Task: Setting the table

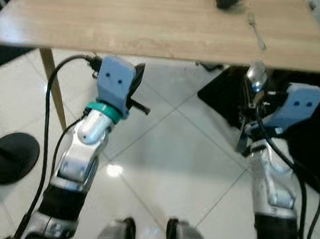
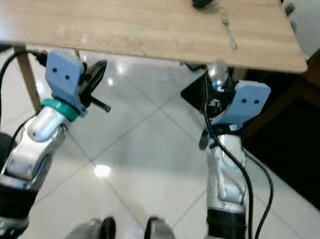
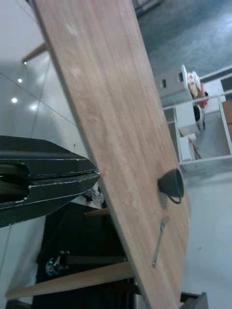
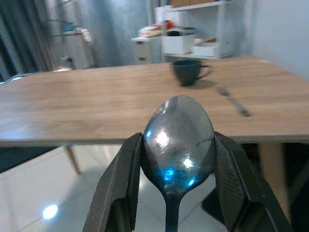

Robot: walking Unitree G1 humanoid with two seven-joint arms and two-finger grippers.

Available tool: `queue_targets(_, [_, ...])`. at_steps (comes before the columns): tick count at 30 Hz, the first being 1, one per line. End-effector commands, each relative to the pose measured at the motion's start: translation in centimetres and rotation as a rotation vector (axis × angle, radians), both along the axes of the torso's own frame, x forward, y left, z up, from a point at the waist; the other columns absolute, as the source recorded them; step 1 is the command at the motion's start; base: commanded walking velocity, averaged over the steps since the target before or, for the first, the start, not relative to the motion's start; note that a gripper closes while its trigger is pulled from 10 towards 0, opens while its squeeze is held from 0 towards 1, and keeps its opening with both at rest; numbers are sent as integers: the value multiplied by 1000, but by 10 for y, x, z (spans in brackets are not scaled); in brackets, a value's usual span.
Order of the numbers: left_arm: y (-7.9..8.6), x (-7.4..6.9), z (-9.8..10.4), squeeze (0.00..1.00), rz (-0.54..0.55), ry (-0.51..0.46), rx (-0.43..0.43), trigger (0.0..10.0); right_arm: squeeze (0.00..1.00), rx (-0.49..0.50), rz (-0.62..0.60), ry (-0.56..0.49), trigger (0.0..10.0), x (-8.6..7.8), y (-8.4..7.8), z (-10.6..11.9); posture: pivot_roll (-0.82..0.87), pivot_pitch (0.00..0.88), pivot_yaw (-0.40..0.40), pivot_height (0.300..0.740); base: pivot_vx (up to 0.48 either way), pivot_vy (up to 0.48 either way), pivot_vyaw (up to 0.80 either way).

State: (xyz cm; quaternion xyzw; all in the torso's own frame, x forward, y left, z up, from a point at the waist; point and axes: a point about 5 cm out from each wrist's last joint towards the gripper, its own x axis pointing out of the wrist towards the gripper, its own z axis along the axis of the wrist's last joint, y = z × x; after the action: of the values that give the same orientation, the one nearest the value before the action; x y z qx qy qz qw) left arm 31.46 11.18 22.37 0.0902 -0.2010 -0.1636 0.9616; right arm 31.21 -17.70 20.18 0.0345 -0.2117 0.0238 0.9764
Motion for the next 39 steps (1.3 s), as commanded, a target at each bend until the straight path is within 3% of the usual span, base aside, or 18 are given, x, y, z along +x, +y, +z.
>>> queue_targets(1, [2,0,-8,0,9,26,9,10000,0,2,-2,-1,10000,-1,0,-1,-76,133,104,740,-274,0,0])
queue_targets(10, [1,0,-7,0,9,26,9,10000,0,5,-6,0,10000,-1,-1,-1,-78,135,103,740,-266,0,0])
queue_targets(30, [-2,1,-7,0,-3,33,2,10000,0,12,-11,10,10000,-2,-3,-2,-79,140,103,740,0,0,0])
queue_targets(39, [4,0,-26,0,-1,137,-10,10000,0,-6,-28,68,10000,-3,-9,-18,-81,141,104,740,0,0,-800])
